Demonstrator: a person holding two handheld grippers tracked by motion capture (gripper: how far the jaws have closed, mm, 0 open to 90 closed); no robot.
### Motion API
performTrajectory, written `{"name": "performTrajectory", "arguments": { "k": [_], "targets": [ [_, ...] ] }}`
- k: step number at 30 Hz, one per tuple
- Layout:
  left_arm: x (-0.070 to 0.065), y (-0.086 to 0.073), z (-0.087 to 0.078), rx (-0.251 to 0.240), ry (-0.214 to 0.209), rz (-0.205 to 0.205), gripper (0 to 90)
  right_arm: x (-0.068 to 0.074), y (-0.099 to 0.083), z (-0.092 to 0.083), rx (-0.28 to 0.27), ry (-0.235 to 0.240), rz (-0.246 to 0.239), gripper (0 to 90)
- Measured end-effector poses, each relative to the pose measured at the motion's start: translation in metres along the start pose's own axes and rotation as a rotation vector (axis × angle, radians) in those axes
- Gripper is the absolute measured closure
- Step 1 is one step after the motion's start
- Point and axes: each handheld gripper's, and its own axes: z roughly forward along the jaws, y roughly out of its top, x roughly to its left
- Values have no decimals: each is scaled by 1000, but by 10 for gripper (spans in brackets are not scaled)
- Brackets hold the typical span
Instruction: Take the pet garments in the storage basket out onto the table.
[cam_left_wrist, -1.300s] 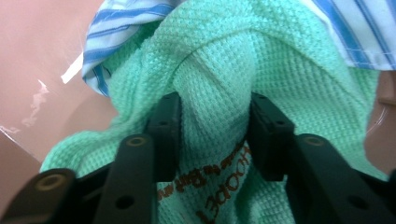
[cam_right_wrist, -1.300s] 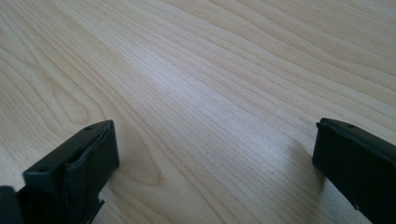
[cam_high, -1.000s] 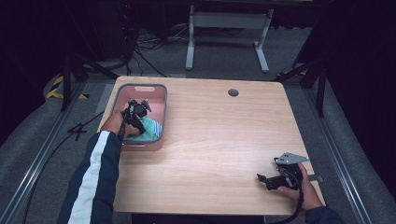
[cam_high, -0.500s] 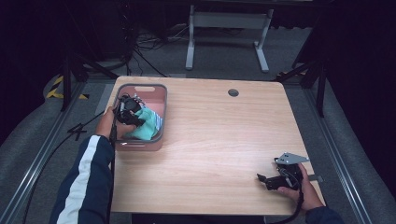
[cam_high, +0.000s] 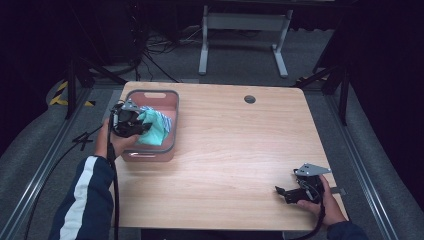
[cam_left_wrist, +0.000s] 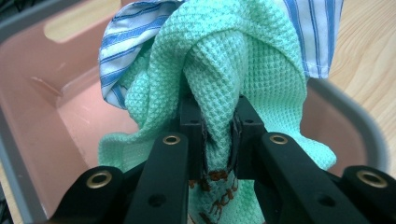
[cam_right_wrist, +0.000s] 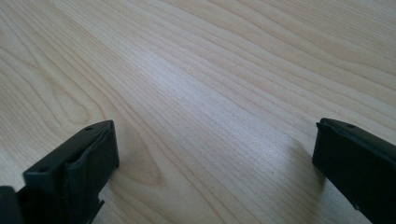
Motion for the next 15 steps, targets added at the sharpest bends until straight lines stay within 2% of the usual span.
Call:
{"name": "performTrajectory", "arguments": {
  "k": [1, 2, 7, 13, 15],
  "targets": [
    [0, 0, 0, 0, 0, 0, 786, 0, 0, 0, 0, 0, -5, 5],
    [-4, -1, -8, -44, -3, -2, 786, -1, 0, 0, 0, 1, -7, 5],
    [-15, 1, -22, -114, -21, 6, 787, -1, 0, 0, 0, 4, -9, 6],
    [-23, 7, -33, -143, -46, 44, 788, -3, 2, 2, 0, 20, -27, 6],
    [-25, 9, -34, -159, -57, 38, 788, -3, 2, 2, -1, 24, -29, 5]
  ]
}}
